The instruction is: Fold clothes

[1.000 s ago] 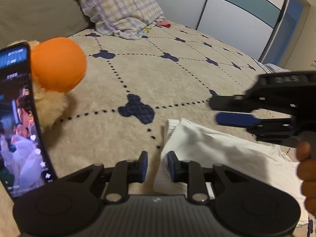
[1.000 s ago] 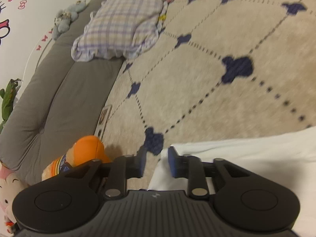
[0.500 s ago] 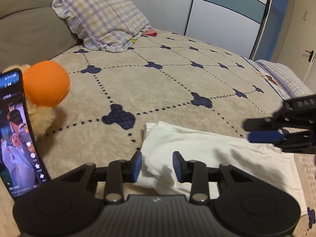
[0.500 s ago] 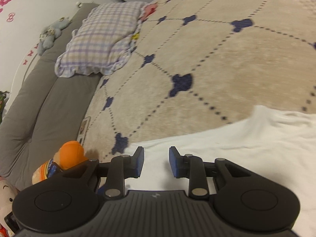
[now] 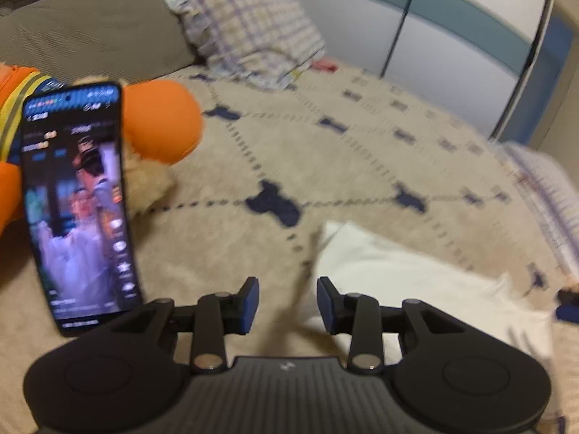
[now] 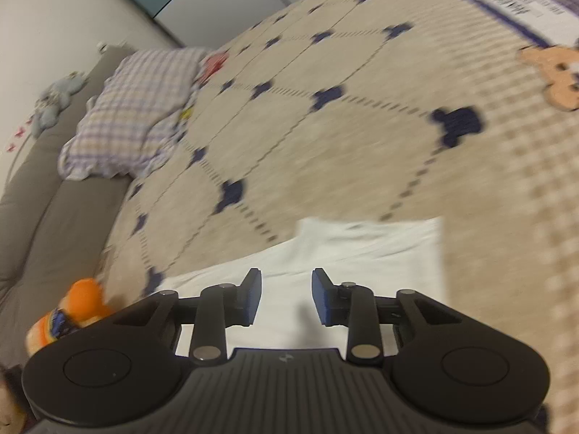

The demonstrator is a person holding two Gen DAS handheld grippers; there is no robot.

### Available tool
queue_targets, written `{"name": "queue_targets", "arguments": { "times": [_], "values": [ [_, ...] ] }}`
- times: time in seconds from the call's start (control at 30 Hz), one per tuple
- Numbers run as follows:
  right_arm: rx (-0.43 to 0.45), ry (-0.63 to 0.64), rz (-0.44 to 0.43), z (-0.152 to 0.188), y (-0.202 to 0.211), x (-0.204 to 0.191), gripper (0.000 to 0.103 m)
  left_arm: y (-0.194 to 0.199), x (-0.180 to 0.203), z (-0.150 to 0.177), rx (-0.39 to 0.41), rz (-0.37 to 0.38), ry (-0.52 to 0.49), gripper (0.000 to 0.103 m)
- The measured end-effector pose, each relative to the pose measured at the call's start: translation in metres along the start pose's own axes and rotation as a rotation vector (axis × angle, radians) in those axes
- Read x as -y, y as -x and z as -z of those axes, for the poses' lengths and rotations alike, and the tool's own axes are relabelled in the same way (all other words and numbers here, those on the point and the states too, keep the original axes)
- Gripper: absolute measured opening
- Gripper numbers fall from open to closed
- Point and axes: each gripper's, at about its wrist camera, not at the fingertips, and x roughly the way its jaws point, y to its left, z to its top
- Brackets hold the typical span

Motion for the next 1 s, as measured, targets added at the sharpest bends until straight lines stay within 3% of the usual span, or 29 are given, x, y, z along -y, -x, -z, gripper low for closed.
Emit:
{"name": "queue_targets", "arguments": {
  "times": [0.17, 0.23, 0.33, 0.43, 0.5, 0.67, 0.8, 0.9, 1.0],
  "values": [
    [0.038, -0.024, 0.079, -0.005, 0.006, 0.028, 0.036, -0.002, 0.017, 0.002, 0.028, 0.135, -0.037, 0.032],
    [0.040, -0.035, 0.099, -0.006, 0.006, 0.037, 0.036, -0.007, 0.024, 0.004, 0.023, 0.178, -0.056, 0.025],
    [0.018, -0.047, 0.124, -0.004, 0.002, 0.049, 0.036, -0.015, 0.036, 0.010, -0.009, 0.197, -0.123, 0.021],
    [-0.019, -0.053, 0.155, -0.002, -0.003, 0.054, 0.036, -0.025, 0.042, 0.021, -0.073, 0.145, -0.187, 0.019],
    [-0.043, -0.063, 0.158, 0.000, -0.006, 0.057, 0.036, -0.031, 0.039, 0.027, -0.114, 0.096, -0.202, 0.011],
    [-0.060, -0.080, 0.181, 0.000, -0.008, 0.062, 0.036, -0.022, 0.020, 0.029, -0.126, 0.081, -0.183, 0.008],
    [-0.076, -0.114, 0.160, -0.001, -0.006, 0.068, 0.036, -0.016, 0.005, 0.026, -0.114, 0.044, -0.150, 0.009],
    [-0.089, -0.122, 0.142, 0.000, -0.004, 0.068, 0.036, -0.013, -0.005, 0.022, -0.100, 0.025, -0.116, 0.019],
    [-0.097, -0.124, 0.127, 0.002, -0.003, 0.067, 0.036, -0.011, -0.010, 0.018, -0.095, 0.026, -0.078, 0.021]
  ]
}}
